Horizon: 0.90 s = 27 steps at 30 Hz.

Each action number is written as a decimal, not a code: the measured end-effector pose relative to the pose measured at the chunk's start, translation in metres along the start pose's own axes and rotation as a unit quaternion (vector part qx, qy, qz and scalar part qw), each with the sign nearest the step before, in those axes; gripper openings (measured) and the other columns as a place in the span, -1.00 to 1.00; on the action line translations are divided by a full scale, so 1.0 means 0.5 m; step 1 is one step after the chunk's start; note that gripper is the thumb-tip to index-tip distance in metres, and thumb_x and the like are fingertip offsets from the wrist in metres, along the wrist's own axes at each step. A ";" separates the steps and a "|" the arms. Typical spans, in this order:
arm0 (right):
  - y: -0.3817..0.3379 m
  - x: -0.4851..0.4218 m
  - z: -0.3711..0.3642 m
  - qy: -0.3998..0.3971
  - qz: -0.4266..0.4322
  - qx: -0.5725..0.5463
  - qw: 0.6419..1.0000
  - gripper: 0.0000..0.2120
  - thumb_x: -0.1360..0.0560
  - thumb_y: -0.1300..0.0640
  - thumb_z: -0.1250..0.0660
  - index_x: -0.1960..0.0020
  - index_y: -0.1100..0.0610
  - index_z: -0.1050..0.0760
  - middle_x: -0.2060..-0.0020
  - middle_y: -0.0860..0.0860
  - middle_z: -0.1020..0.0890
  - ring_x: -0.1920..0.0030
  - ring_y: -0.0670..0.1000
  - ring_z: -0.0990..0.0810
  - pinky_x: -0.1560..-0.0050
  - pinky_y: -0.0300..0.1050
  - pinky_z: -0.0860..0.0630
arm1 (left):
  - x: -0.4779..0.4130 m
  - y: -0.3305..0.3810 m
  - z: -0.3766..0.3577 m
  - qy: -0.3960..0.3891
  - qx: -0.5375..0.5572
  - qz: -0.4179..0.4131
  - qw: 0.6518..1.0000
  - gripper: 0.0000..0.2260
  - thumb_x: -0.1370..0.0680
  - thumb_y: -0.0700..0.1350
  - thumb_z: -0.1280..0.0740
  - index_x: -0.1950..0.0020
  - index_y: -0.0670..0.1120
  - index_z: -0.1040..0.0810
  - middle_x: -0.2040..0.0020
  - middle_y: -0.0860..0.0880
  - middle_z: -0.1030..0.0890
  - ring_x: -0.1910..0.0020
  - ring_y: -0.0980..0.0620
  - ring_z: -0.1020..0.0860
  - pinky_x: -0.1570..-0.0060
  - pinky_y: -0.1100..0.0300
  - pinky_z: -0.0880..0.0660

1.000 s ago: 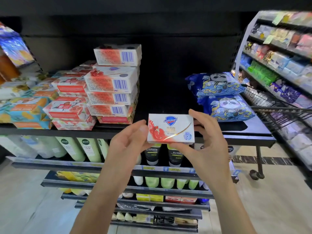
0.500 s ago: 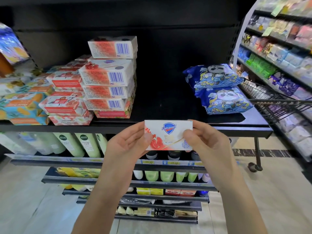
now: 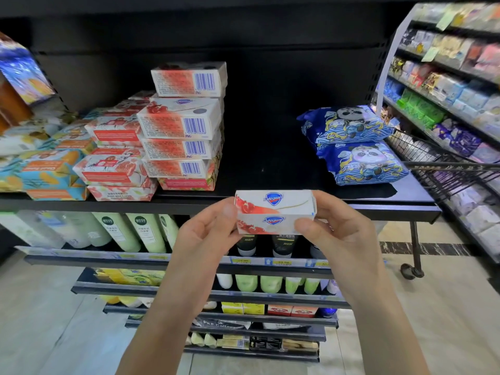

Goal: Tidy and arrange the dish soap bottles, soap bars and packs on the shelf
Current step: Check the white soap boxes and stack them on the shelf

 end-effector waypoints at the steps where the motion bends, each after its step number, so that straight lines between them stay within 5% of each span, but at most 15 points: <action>1: 0.001 -0.001 0.002 -0.004 0.004 -0.002 1.000 -0.57 -0.41 0.20 -0.45 -0.28 0.18 -0.60 -0.12 0.06 -0.73 -0.14 0.06 -0.70 -0.09 -0.18 -0.60 | 0.001 0.002 -0.001 -0.003 0.003 0.001 1.000 -0.54 -0.54 0.18 -0.23 -0.28 -0.05 -0.66 -0.21 0.00 -0.71 -0.28 0.02 -0.63 -0.39 -0.01 -0.43; 4: 0.005 -0.002 0.005 -0.009 0.020 0.002 1.000 -0.54 -0.40 0.22 -0.47 -0.30 0.17 -0.58 -0.18 0.10 -0.70 -0.21 0.11 -0.68 -0.17 -0.09 -0.62 | 0.000 0.002 0.002 -0.002 0.030 0.013 0.999 -0.57 -0.51 0.21 -0.25 -0.11 -0.03 -0.74 -0.17 -0.05 -0.72 -0.24 -0.01 -0.65 -0.36 0.00 -0.48; 10: 0.008 0.001 0.007 -0.041 0.019 0.013 0.999 -0.49 -0.43 0.21 -0.52 -0.36 0.07 -0.55 -0.23 0.04 -0.68 -0.31 0.07 -0.61 -0.24 -0.12 -0.57 | -0.002 0.000 0.006 0.024 0.061 0.012 0.998 -0.65 -0.58 0.01 -0.30 -0.19 -0.20 -0.68 -0.16 -0.11 -0.72 -0.23 -0.04 -0.66 -0.31 0.12 -0.52; 12: 0.010 0.000 0.009 -0.045 -0.016 0.018 0.999 -0.48 -0.47 0.06 -0.56 -0.39 -0.01 -0.52 -0.25 -0.02 -0.67 -0.32 0.01 -0.60 -0.24 -0.15 -0.56 | -0.003 -0.003 0.008 0.036 0.067 0.013 0.997 -0.60 -0.56 0.01 -0.33 -0.26 -0.23 -0.64 -0.17 -0.11 -0.72 -0.24 -0.04 -0.65 -0.31 0.08 -0.53; 16: 0.017 0.000 0.010 -0.014 -0.106 0.013 0.994 -0.34 -0.32 -0.36 -0.51 -0.33 -0.10 -0.59 -0.21 0.00 -0.69 -0.24 0.03 -0.66 -0.37 0.13 -0.48 | -0.002 -0.006 0.003 0.050 0.060 0.008 0.997 -0.52 -0.50 0.03 -0.37 -0.33 -0.23 -0.59 -0.17 -0.10 -0.72 -0.24 -0.02 -0.65 -0.35 0.00 -0.51; 21: 0.015 -0.002 0.005 -0.009 -0.126 -0.002 0.992 -0.44 -0.39 -0.20 -0.50 -0.29 0.09 -0.61 -0.11 0.05 -0.74 -0.15 0.07 -0.70 -0.36 0.19 -0.50 | 0.000 -0.009 0.001 0.056 0.053 0.006 0.997 -0.49 -0.48 0.04 -0.38 -0.36 -0.20 -0.58 -0.17 -0.09 -0.72 -0.24 -0.02 -0.65 -0.36 -0.01 -0.49; 27: 0.018 -0.005 0.010 -0.010 -0.112 -0.027 0.993 -0.31 -0.24 -0.33 -0.60 -0.26 -0.02 -0.65 -0.17 0.12 -0.70 -0.26 0.16 -0.64 -0.42 0.21 -0.44 | -0.001 -0.010 0.000 0.076 0.045 0.012 0.996 -0.46 -0.38 0.07 -0.44 -0.36 -0.02 -0.59 -0.17 -0.03 -0.72 -0.20 0.04 -0.66 -0.31 0.05 -0.54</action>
Point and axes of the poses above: each hand's wrist, its own x-axis away from the middle knuckle, its own z-axis out of the back of the hand, y = z × x, the point moved 1 cm from there along -x, towards the middle knuckle
